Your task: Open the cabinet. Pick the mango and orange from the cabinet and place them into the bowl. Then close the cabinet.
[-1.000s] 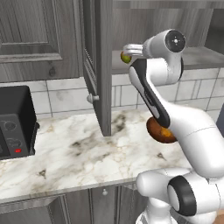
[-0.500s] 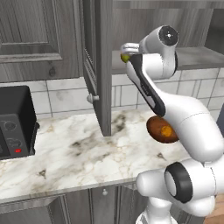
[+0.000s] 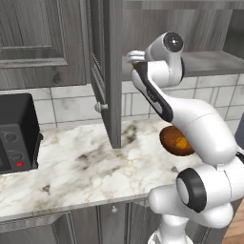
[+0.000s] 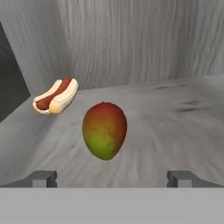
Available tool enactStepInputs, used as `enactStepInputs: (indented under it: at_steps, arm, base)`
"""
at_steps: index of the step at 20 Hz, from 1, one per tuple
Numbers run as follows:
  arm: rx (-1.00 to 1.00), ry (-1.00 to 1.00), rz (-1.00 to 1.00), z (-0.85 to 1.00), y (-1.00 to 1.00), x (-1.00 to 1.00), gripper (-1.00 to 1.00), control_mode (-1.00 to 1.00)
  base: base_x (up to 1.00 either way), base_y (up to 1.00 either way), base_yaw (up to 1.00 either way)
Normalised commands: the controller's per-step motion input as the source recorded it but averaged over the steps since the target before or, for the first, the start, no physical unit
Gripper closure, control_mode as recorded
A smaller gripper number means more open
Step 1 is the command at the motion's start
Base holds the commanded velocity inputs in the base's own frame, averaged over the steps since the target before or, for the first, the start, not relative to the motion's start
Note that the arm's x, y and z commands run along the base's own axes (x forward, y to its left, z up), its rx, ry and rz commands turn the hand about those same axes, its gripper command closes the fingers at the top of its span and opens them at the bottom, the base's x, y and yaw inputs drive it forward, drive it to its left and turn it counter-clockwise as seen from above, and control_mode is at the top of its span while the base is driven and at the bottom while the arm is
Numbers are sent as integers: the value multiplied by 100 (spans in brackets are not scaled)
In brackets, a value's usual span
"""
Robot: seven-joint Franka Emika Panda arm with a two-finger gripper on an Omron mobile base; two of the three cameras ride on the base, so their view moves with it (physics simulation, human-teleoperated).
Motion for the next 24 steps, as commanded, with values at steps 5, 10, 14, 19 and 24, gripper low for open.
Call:
enactStepInputs:
  at_steps: [5,10,14,19,24]
  arm:
    - [0,0,0,-10,4,24,-100,-100]
    - [0,0,0,0,0,20,-100,-100]
    - [0,0,0,0,0,27,-100,-100]
    - [0,0,0,0,0,34,-100,-100]
    - [0,0,0,-4,0,41,-100,-100]
  base:
    - [0,0,0]
    - [0,0,0]
    - [0,0,0]
    - [0,0,0]
    - [0,0,0]
